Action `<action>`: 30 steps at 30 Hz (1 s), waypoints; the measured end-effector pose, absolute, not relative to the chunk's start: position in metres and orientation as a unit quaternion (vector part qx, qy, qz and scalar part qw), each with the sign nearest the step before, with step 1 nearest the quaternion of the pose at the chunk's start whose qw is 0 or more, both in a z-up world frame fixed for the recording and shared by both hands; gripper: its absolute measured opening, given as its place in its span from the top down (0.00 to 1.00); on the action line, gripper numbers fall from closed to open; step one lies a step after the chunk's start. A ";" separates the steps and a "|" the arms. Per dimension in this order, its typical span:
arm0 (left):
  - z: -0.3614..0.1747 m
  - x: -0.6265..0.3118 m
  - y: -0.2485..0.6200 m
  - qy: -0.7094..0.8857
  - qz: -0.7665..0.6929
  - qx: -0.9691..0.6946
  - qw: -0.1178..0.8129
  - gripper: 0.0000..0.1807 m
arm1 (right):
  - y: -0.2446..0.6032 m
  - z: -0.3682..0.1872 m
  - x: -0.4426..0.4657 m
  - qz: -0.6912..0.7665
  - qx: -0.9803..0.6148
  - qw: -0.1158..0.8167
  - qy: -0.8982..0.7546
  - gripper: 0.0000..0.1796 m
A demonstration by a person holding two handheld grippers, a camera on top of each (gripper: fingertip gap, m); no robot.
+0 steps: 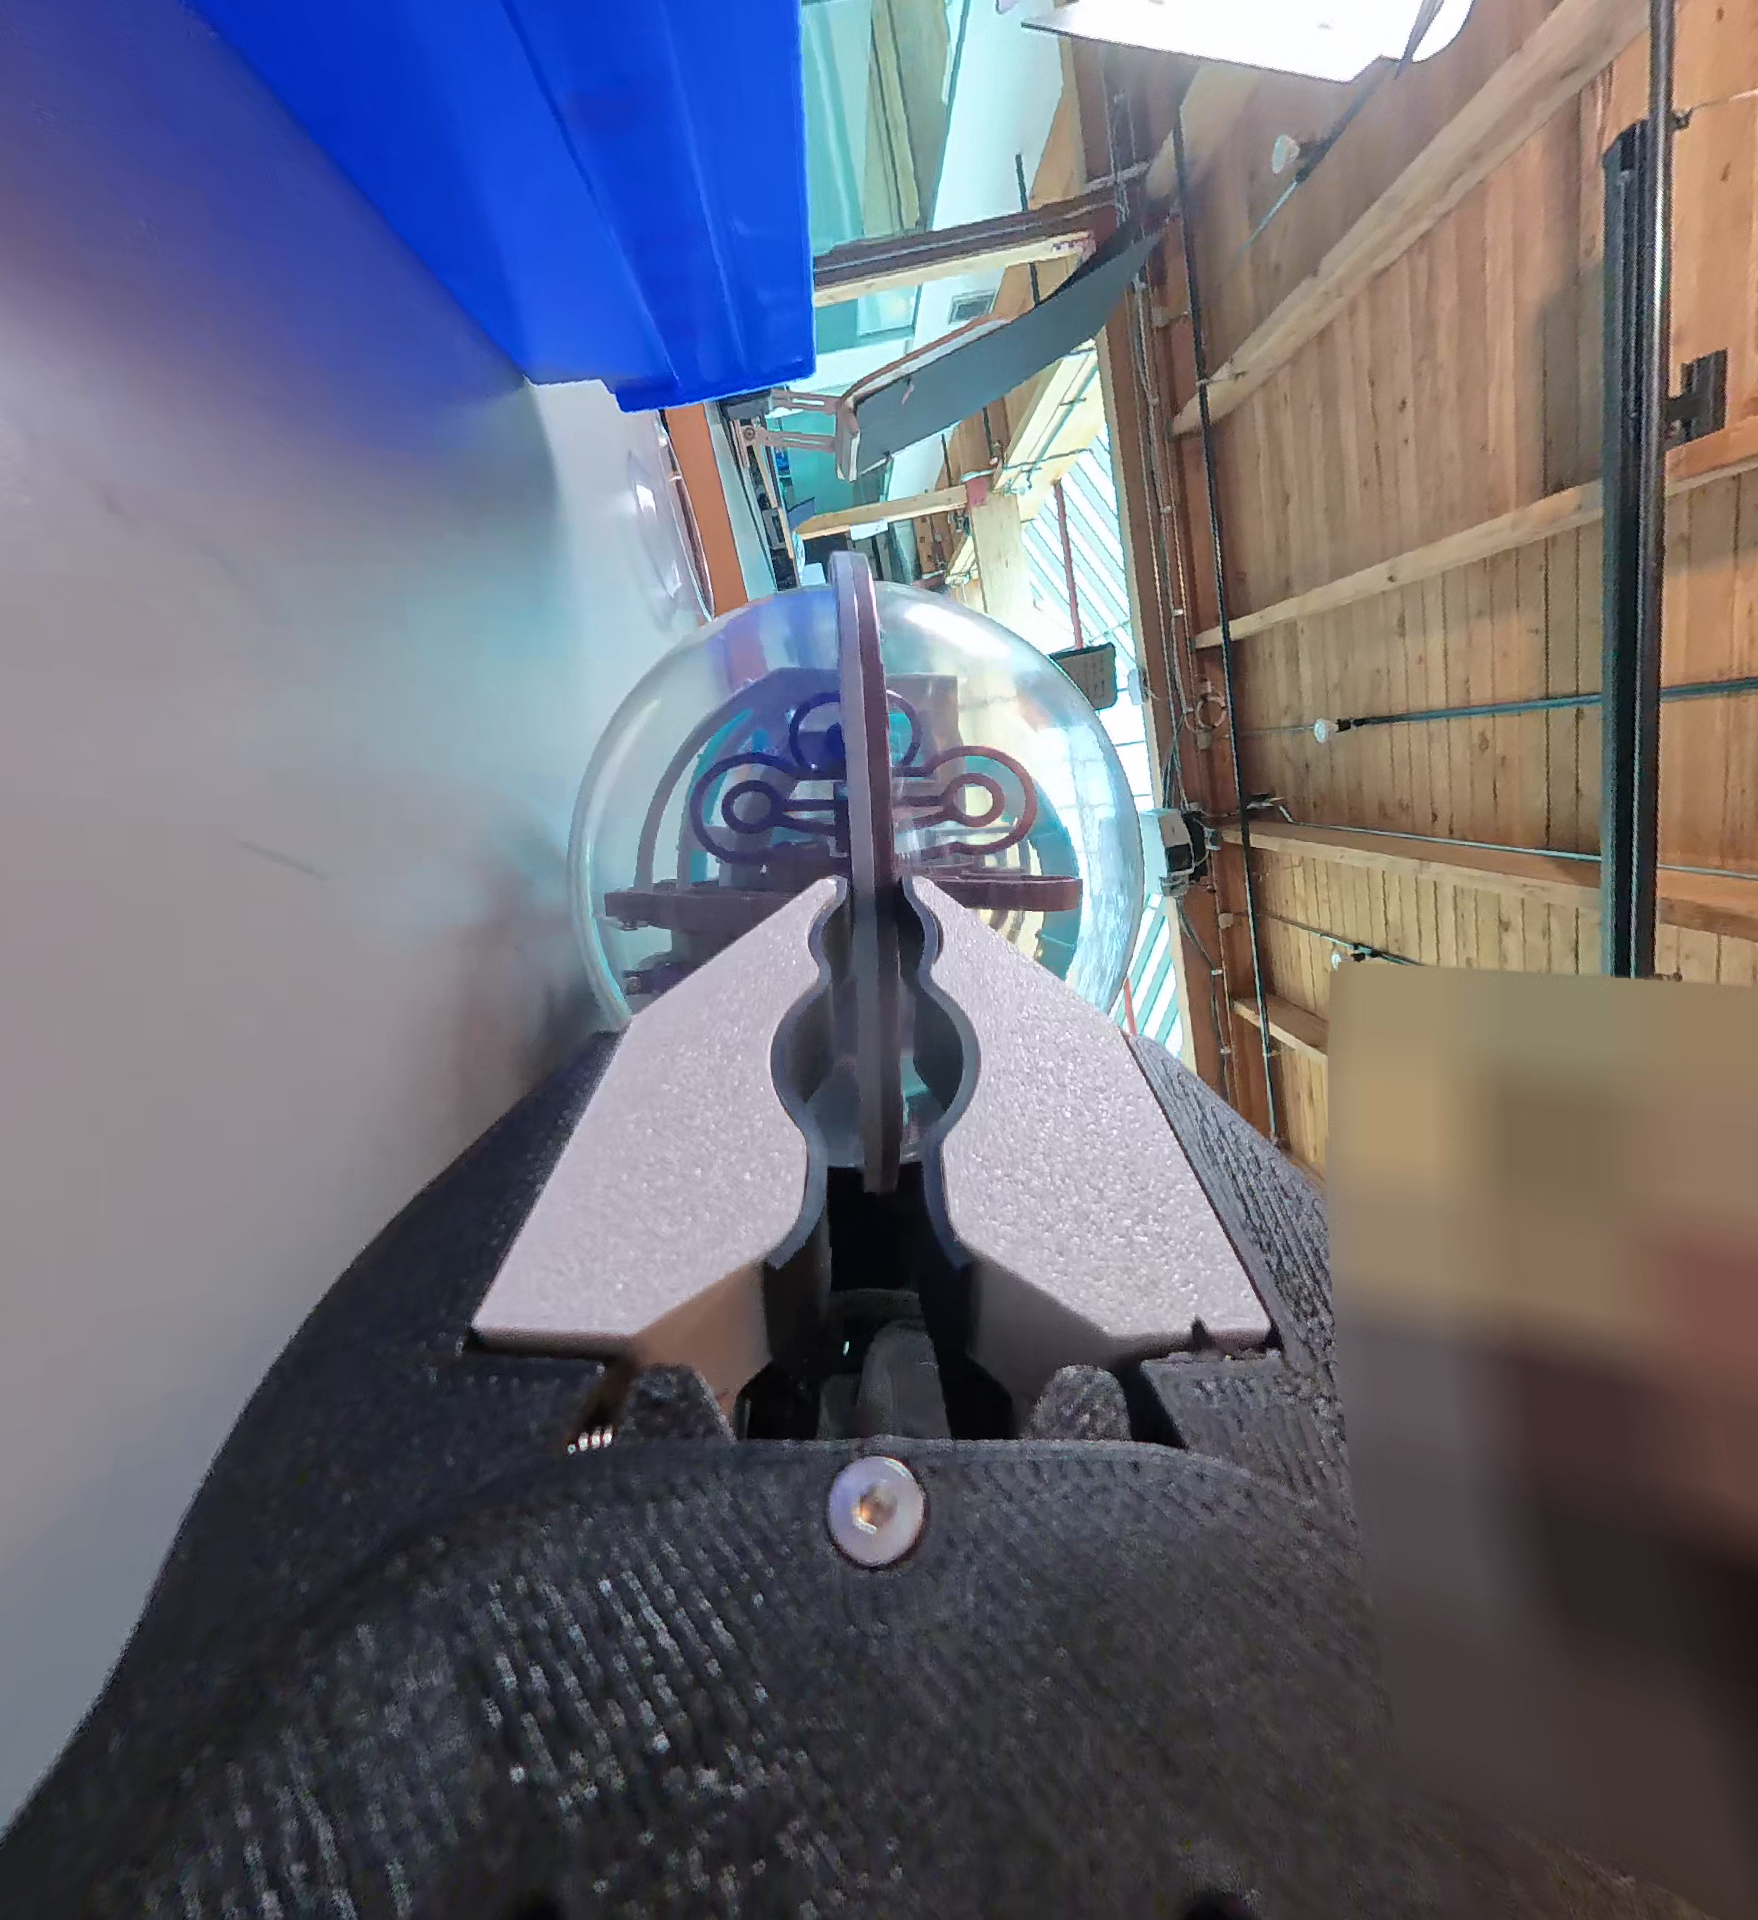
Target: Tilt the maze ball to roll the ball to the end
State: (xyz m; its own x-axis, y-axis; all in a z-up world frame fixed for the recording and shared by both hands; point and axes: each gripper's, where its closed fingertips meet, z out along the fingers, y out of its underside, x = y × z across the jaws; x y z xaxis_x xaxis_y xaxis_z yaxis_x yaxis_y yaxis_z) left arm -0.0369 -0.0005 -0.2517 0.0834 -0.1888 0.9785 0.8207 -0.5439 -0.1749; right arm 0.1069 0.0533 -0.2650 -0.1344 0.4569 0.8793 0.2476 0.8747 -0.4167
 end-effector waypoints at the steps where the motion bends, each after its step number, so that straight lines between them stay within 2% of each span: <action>1: -0.252 -0.036 -0.001 -0.250 -0.625 -0.619 0.405 0.96 | 0.053 -0.264 0.107 0.083 -0.232 0.616 -0.748 0.92; 7: -0.241 -0.038 -0.003 -0.200 -0.628 -0.620 0.426 0.91 | 0.053 -0.263 0.107 0.066 -0.204 0.625 -0.751 0.96; 13: -0.240 -0.041 -0.011 -0.119 -0.583 -0.678 0.432 0.89 | 0.052 -0.263 0.106 0.052 -0.163 0.636 -0.753 0.97; 17: -0.229 -0.056 -0.004 -0.043 -0.521 -0.710 0.471 0.84 | 0.051 -0.262 0.104 0.039 -0.132 0.639 -0.757 0.97; 20: -0.224 -0.061 0.005 0.034 -0.475 -0.728 0.494 0.72 | 0.051 -0.262 0.104 0.037 -0.119 0.632 -0.765 0.96; 24: -0.218 -0.051 0.016 0.143 -0.428 -0.729 0.514 0.45 | 0.052 -0.263 0.104 0.036 -0.104 0.623 -0.774 0.97; 30: -0.223 -0.012 0.022 0.315 -0.377 -0.731 0.474 0.28 | 0.052 -0.262 0.103 0.029 -0.067 0.621 -0.781 0.97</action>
